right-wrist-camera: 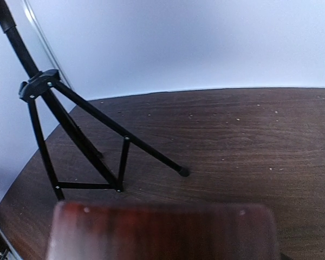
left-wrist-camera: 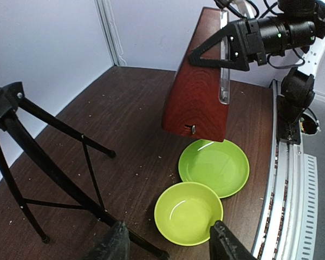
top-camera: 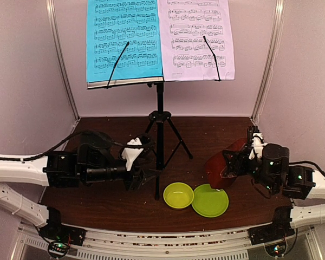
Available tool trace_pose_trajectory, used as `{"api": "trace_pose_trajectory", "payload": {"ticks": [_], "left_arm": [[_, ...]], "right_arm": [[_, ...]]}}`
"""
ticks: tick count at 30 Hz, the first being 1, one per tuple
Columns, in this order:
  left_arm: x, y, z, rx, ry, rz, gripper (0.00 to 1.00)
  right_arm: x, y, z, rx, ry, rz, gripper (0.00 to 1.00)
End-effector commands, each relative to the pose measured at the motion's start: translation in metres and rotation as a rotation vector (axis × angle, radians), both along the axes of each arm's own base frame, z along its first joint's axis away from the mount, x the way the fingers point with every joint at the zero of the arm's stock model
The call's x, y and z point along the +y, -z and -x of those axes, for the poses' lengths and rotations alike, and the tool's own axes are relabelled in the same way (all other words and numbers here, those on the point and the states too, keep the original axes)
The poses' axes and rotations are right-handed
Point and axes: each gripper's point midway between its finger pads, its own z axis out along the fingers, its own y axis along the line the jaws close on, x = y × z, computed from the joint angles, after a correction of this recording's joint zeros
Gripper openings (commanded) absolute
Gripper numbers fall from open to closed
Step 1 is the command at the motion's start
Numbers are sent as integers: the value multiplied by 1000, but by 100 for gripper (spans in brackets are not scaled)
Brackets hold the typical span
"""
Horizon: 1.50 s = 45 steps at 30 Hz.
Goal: Set up the instrument practice props
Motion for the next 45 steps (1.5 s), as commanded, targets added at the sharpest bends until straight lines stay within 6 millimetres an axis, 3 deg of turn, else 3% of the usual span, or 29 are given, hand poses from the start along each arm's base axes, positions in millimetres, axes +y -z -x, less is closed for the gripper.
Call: {"api": "trace_pose_trajectory", "payload": {"ticks": [1, 4, 7, 15, 34, 45], "left_arm": [[-20, -18, 2, -59, 19, 52, 52], [-30, -7, 6, -65, 36, 19, 63], [-37, 1, 9, -65, 48, -6, 81], [-58, 8, 16, -70, 77, -23, 97], [-80, 32, 17, -35, 89, -56, 96], [-76, 37, 22, -33, 109, -47, 77]], "right_arm": [[28, -70, 9, -147, -165, -195, 20], [40, -78, 17, -165, -244, -216, 19], [52, -84, 24, -174, -324, -233, 18], [80, -95, 39, -166, -480, -291, 15], [110, -108, 56, -145, -615, -361, 10], [118, -109, 64, -144, -672, -358, 10]]}}
